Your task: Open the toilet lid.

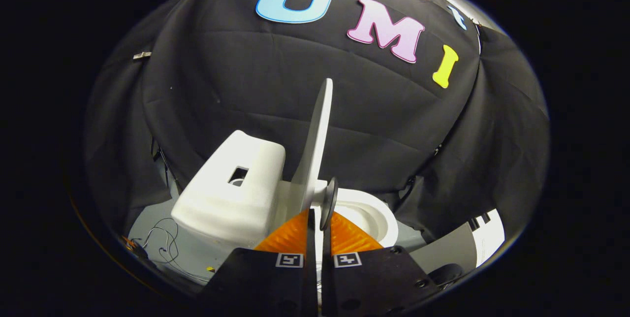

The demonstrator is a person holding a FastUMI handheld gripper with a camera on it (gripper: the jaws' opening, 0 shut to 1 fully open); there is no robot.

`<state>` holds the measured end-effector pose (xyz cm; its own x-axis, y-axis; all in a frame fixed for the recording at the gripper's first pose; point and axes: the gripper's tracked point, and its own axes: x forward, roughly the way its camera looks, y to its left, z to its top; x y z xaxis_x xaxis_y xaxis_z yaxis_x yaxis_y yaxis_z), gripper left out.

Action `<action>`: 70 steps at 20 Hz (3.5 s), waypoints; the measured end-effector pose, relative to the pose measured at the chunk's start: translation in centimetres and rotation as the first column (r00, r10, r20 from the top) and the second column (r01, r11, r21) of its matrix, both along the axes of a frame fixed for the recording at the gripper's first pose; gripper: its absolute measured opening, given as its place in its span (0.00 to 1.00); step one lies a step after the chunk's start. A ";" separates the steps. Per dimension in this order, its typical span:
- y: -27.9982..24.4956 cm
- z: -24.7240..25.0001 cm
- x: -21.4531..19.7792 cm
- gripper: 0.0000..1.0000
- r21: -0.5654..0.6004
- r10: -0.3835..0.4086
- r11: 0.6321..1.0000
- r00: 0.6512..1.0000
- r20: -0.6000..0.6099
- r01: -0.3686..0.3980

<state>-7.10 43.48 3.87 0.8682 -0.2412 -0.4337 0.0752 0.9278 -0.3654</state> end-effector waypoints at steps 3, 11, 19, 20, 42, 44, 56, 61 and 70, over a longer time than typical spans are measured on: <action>1.4 -0.3 0.2 0.08 -0.028 -0.004 1.000 1.000 0.001 0.004; 5.2 -1.9 0.2 0.20 -0.078 0.064 0.995 0.998 -0.005 -0.064; 7.1 -2.3 0.7 0.28 -0.093 0.120 0.988 0.993 -0.011 -0.121; 7.3 -2.4 0.6 0.43 -0.090 0.130 0.987 0.991 -0.017 -0.131; 3.5 9.3 -1.0 0.99 0.144 0.244 0.953 0.957 0.156 -0.267; 0.4 11.0 -0.2 0.99 0.131 0.242 0.955 0.952 0.187 -0.268; -22.7 15.8 5.3 0.99 0.209 0.076 0.966 0.942 0.327 -0.150; -28.4 13.2 6.1 0.99 0.213 0.059 0.968 0.947 0.316 -0.132; -34.4 9.5 6.7 0.99 0.236 0.028 0.964 0.924 0.381 -0.127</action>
